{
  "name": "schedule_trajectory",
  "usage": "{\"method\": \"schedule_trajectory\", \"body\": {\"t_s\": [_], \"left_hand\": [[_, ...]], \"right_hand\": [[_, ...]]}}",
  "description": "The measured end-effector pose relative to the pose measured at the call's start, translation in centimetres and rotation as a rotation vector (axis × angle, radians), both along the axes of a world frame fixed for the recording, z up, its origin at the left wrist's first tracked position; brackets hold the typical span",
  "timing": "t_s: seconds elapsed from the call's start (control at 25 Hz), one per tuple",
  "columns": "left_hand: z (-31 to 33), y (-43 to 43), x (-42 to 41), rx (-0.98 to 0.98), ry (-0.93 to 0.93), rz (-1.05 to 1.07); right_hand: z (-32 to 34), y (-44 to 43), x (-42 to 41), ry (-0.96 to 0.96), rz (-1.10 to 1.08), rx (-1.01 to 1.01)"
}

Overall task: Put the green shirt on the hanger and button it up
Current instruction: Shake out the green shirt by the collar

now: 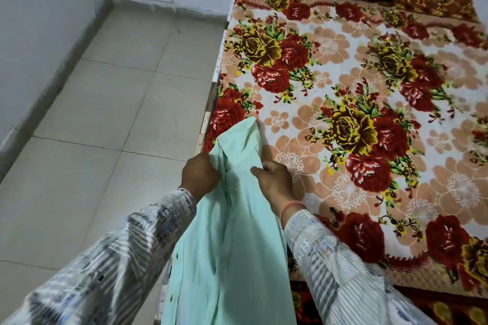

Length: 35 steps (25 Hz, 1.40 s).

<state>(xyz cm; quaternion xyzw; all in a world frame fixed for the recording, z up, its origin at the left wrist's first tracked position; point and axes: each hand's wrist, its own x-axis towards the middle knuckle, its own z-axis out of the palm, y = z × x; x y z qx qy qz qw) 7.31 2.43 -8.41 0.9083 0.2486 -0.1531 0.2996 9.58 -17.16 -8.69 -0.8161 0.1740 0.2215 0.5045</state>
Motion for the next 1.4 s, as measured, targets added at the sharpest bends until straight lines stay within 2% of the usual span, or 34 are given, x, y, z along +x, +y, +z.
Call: {"method": "schedule_trajectory", "body": {"t_s": [0.12,0.2,0.4,0.48,0.6,0.68,0.72,0.88,0.96,1.08,1.12,1.24,1.4], "left_hand": [[0.6,0.2,0.1,-0.013,0.062,-0.013],[1.6,0.0,0.1,-0.037,0.028,-0.016],[3.9,-2.4,-1.3,-0.396,-0.139,0.013],[2.5,-3.4,-2.3,-0.487,-0.220,-0.089],[2.4,-4.3,-2.6,-0.578,-0.202,-0.037],[8.2,-5.4,-3.6,-0.436,-0.182,0.077],[10.4,-5.9,-4.2,-0.370,-0.190,0.069],[16.9,-7.5,-7.1,-0.294,-0.135,-0.199],[21.0,-8.3,-9.1,-0.493,-0.082,-0.125],[28.6,-10.3,-13.2,-0.762,-0.119,-0.064],[31.9,-11.7,-15.3,-0.799,-0.157,-0.064],[40.7,-15.4,-19.4,-0.921,-0.254,-0.081],[52.8,-19.6,-24.7,-1.146,-0.296,-0.244]], "right_hand": [[2.7,-1.0,-0.5,0.079,-0.099,0.349],[5.4,-1.7,-0.8,0.136,-0.158,0.495],[12.3,-3.0,-2.2,0.257,-0.143,0.679],[15.4,-3.9,-3.4,0.267,-0.080,0.734],[20.3,-5.5,-5.4,0.237,0.019,0.796],[23.6,-6.9,-6.6,0.209,0.058,0.801],[25.4,-7.6,-7.2,0.192,0.075,0.797],[31.9,-11.4,-10.9,0.086,0.153,0.809],[34.2,-13.8,-12.8,0.018,0.160,0.752],[37.4,-19.0,-16.2,-0.087,0.138,0.570],[39.1,-21.2,-18.1,-0.129,0.134,0.509],[43.7,-24.9,-21.8,-0.237,0.112,0.392],[52.5,-27.4,-26.5,-0.425,0.099,0.394]]}}
